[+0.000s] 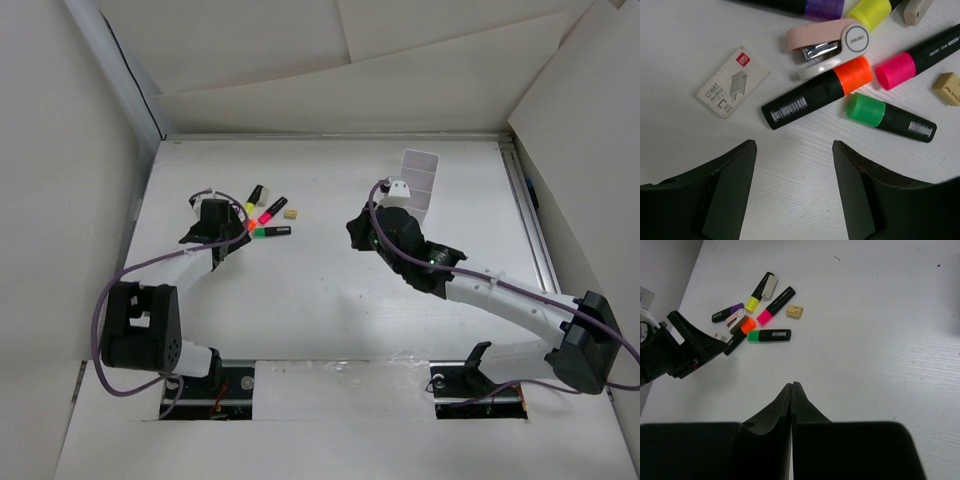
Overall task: Sort the stationery into containers
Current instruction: Pick up the pen from the center of the board.
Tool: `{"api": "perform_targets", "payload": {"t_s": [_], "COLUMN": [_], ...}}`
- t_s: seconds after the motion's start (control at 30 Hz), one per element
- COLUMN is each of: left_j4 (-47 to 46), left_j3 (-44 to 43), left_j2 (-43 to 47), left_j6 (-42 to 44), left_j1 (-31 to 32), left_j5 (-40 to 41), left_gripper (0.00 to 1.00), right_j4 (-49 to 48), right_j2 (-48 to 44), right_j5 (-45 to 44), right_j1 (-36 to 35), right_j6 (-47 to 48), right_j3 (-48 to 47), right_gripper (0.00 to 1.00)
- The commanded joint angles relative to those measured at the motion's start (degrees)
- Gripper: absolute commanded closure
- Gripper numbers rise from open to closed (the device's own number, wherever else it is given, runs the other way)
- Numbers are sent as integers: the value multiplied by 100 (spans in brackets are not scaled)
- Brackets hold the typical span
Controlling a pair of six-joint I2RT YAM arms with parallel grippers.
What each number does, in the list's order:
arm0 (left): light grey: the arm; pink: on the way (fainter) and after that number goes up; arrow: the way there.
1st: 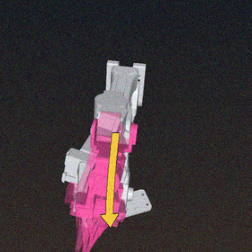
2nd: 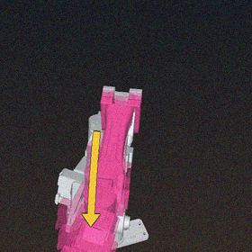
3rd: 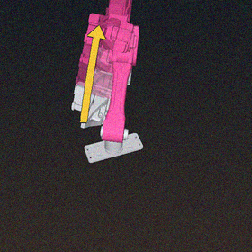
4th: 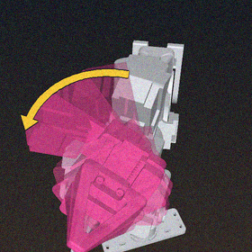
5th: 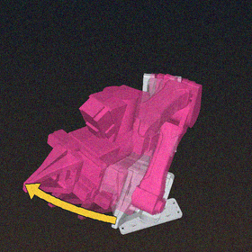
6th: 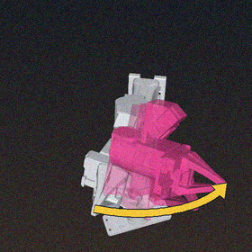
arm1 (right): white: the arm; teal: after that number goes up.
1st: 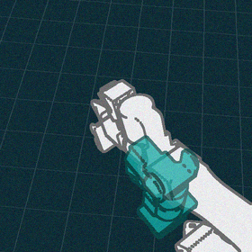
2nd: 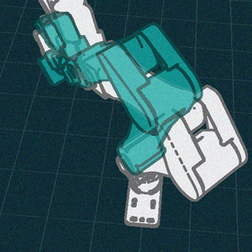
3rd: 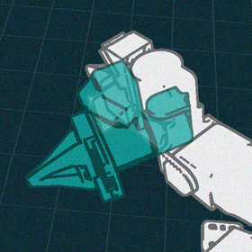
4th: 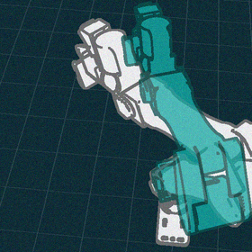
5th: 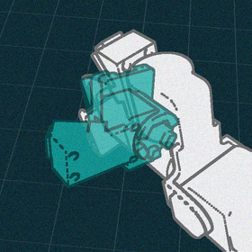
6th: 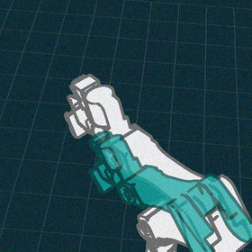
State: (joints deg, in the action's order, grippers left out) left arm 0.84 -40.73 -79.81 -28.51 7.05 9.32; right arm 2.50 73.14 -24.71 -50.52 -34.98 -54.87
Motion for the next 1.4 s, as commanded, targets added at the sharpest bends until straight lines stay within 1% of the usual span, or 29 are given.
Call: {"api": "perform_targets", "payload": {"t_s": [0.0,0.23,0.43,0.53,0.57,0.63,0.77,0.87,0.93,1.0,1.13,1.17,1.2,1.23,1.27,1.3,1.37], "left_j4": [48,162,338,390,390,390,513,584,584,584,637,567,514,514,514,574,575], "left_j3": [-522,-962,-1227,-1359,-1359,-1359,-1359,-1306,-1253,-1253,-1192,-1044,-990,-937,-937,-937,-937], "left_j2": [-174,-851,-1159,-1212,-1273,-1327,-1528,-1599,-1599,-1599,-1485,-1424,-1423,-1354,-1353,-1353,-1301], "left_j6": [231,425,636,707,707,759,759,690,637,636,522,522,470,469,469,408,408], "left_j1": [-11,-11,-11,-11,-11,94,498,499,499,499,499,499,499,499,499,499,569], "left_j5": [219,272,272,140,70,-1,446,448,509,509,378,377,377,377,456,456,456], "left_gripper": [40,40,40,40,41,42,42,46,46,53,59,62,62,61,57,47,37], "right_j4": [-250,-250,-250,-250,-250,-250,-250,-250,-250,-250,-250,-250,-250,-250,-250,-250,-250], "right_j2": [-169,-169,-169,-222,-222,-274,-336,-389,-389,-389,-441,-441,-441,-441,-441,-441,-371], "right_j5": [115,115,115,115,115,115,115,115,115,115,115,115,115,115,115,115,168], "right_j1": [42,42,42,42,42,42,42,42,42,42,42,42,42,42,42,42,42], "right_j6": [-53,-53,-53,-53,-53,-53,-53,-53,-53,-53,-53,-53,-53,-53,-53,-53,-53], "right_j3": [-6,-6,-6,-6,46,47,47,47,99,99,99,99,99,99,99,99,99], "right_gripper": [96,96,96,96,96,96,96,96,95,94,92,92,91,90,90,90,89]}}
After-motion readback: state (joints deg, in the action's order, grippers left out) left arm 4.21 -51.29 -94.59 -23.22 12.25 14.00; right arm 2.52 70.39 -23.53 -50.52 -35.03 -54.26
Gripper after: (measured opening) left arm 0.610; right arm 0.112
